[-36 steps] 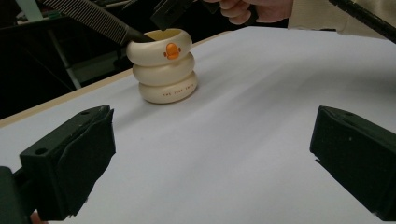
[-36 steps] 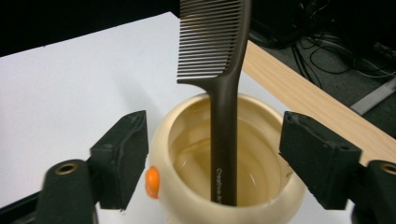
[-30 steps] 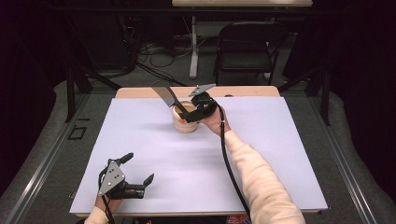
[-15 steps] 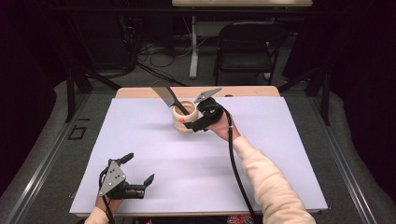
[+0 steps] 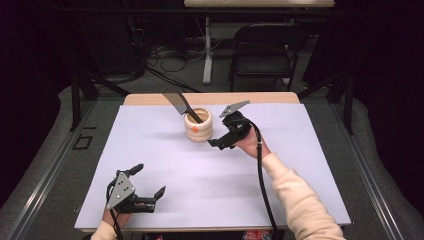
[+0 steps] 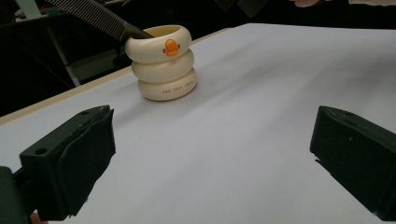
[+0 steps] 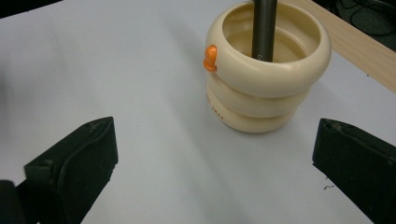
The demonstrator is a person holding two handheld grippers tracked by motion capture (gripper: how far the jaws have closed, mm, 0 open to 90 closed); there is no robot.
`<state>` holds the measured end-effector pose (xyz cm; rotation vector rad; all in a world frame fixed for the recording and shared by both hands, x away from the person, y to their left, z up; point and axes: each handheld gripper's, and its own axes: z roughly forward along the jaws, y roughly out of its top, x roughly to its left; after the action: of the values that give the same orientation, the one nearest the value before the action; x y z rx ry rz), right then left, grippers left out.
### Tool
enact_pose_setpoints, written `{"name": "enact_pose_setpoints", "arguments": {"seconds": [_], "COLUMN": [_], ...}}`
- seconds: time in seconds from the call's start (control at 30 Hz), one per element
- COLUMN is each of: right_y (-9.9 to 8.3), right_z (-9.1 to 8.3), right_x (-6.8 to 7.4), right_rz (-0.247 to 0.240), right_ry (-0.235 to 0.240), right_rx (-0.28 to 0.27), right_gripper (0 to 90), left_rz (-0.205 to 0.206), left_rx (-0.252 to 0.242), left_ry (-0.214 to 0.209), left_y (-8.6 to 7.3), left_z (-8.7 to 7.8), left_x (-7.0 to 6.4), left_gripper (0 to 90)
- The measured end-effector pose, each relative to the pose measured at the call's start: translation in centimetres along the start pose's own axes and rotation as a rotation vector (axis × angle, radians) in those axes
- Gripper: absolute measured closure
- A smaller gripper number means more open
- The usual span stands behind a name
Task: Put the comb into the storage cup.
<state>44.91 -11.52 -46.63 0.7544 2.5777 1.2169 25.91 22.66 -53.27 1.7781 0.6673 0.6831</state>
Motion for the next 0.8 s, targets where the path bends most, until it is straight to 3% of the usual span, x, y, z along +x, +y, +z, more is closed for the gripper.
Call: {"name": "enact_pose_setpoints", "arguments": {"seconds": [0.8], "right_y": [-3.4], "right_z": [-3.9], "right_x": [1.7], "right_rz": [0.004], "right_ry": [-0.014], "right_rx": [0.020], "right_gripper": [0.0], "left_rz": [0.003], "left_rx": [0.003], "left_ry": [0.002], "left_y": [0.0], "left_z": [0.0], "left_x": [-0.1], "left_gripper": [0.1]}}
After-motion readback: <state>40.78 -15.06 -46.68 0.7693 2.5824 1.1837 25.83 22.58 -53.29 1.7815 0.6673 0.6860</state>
